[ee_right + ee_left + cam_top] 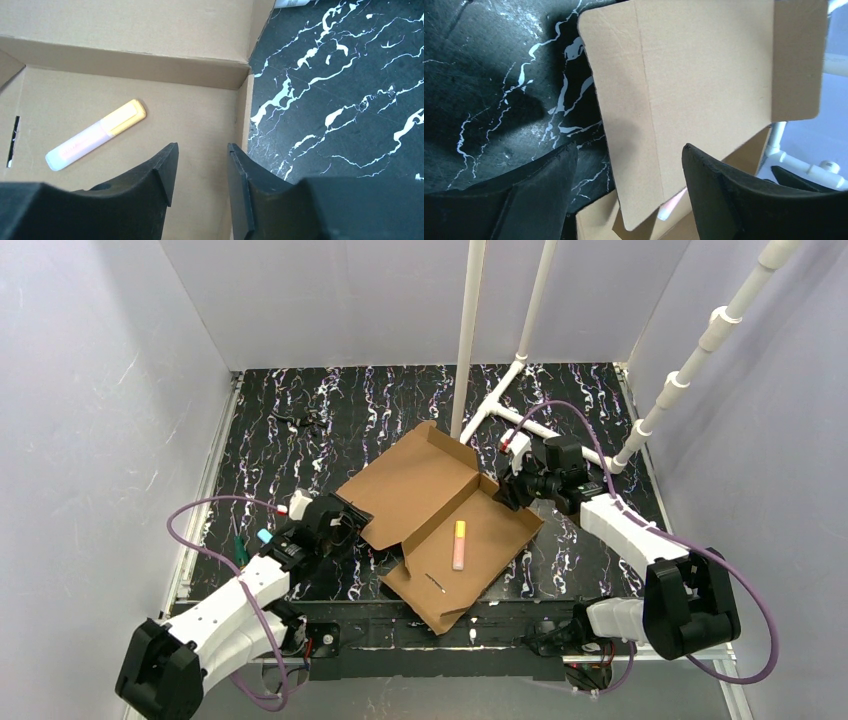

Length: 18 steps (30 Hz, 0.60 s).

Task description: Fold the paper box

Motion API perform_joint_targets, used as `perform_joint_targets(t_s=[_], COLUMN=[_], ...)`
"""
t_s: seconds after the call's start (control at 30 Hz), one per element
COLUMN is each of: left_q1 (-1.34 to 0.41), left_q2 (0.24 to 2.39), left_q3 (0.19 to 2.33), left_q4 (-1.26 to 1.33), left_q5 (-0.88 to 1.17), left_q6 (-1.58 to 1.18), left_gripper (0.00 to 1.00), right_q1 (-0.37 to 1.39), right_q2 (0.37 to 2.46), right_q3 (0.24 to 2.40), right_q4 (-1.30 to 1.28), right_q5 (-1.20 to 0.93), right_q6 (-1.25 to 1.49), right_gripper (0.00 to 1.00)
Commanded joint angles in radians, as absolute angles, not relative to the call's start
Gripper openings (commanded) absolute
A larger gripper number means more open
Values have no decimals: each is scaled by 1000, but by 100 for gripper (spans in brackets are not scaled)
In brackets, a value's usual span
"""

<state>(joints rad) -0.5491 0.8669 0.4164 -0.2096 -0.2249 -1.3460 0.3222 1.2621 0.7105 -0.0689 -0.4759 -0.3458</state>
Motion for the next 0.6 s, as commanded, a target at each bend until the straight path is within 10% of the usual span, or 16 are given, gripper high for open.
perform_joint_targets(t_s=[0.0,0.27,0.57], left_q1=[-542,-537,-535], left_q2=[929,934,847], left_q3=[440,338,300], left_q4=[-190,40,52], left_q5=[-250,-305,-327], left_q6=[-1355,-1466,-1405], left_gripper=[70,31,0], right_q1=[303,287,307], right_q2=[1248,1275,1457], right_q3=[746,728,779], right_q4=[-87,-59,-87], right_q5=[-515,-472,-403], right_q6=[-383,-364,-314], right_gripper=[51,74,61])
